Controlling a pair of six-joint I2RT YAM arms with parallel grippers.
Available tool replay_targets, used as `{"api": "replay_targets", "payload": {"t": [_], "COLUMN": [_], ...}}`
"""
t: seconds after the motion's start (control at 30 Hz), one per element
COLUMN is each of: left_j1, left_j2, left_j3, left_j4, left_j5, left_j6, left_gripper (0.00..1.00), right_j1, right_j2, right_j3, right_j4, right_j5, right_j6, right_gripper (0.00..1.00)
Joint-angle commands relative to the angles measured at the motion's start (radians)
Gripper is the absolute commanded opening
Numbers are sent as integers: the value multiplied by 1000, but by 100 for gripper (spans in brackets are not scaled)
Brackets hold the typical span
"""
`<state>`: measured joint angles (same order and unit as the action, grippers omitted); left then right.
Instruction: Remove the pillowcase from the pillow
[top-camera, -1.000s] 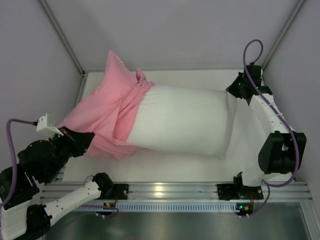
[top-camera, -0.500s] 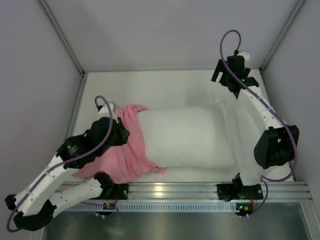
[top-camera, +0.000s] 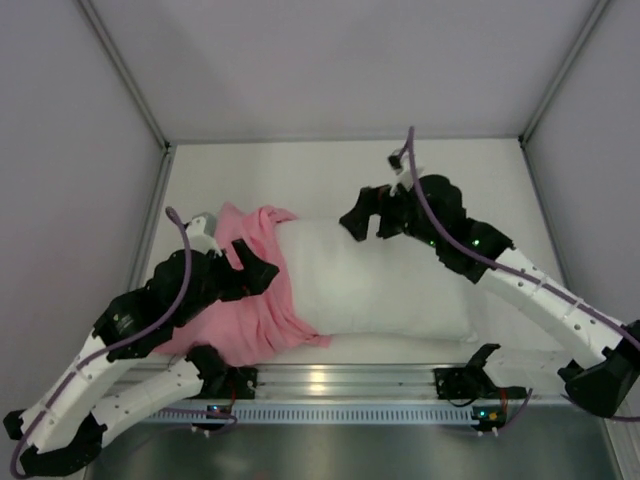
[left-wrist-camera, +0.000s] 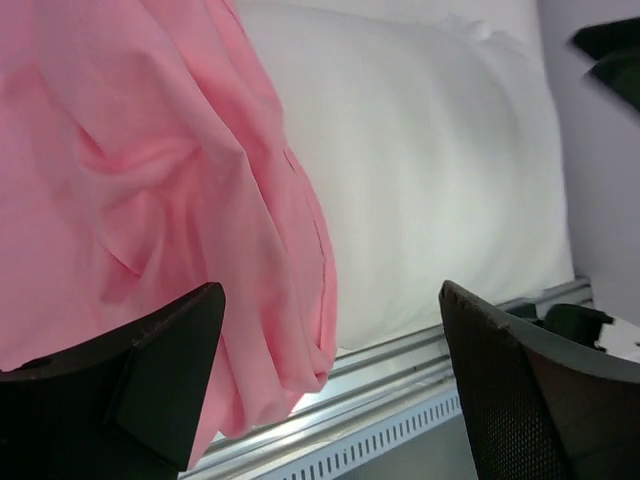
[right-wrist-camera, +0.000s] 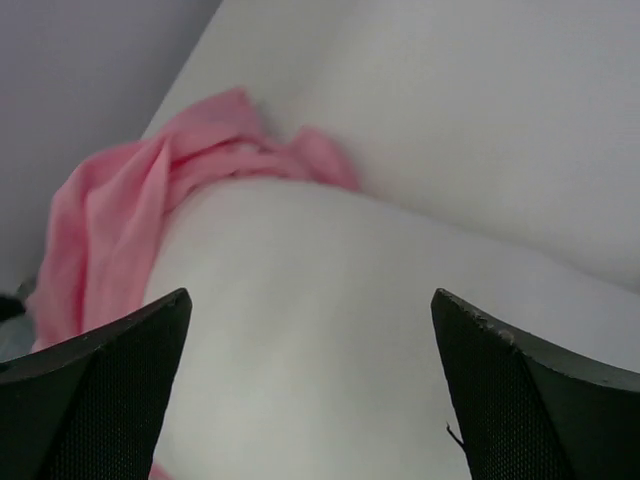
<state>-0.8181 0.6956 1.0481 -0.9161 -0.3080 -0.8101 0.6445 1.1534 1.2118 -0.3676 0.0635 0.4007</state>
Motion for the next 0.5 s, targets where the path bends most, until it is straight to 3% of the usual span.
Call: {"api": "replay_targets", "payload": {"t": [0.0,0.07,0.17,0.23,0.37,0.47], "left_j1": [4,4,4,4,4,4], "left_j2": [-96,-151,-194,-211,-266,-333], "left_j3": [-36,-77,-164,-261,-402,-454], "left_j4": [40,42,63,104,238,237], "left_j5": [154,196,251,329,431,411], "left_j6": [-43,-79,-125,-152,-239,-277], "left_gripper": [91,83,62,51,51,73], "right_j1": [220,344,464,495,541,555], "right_j2": [23,17,-33,-63,-127,-161], "right_j3": [-99,-142,-279,-329,-412,-484], "right_j4": [61,42,42,52,55,110], "right_j5": [-241,-237,-162,-143,-133,-117], "right_j6": [47,64,113,139,197,246], "right_gripper": [98,97,97,96,96,96]}}
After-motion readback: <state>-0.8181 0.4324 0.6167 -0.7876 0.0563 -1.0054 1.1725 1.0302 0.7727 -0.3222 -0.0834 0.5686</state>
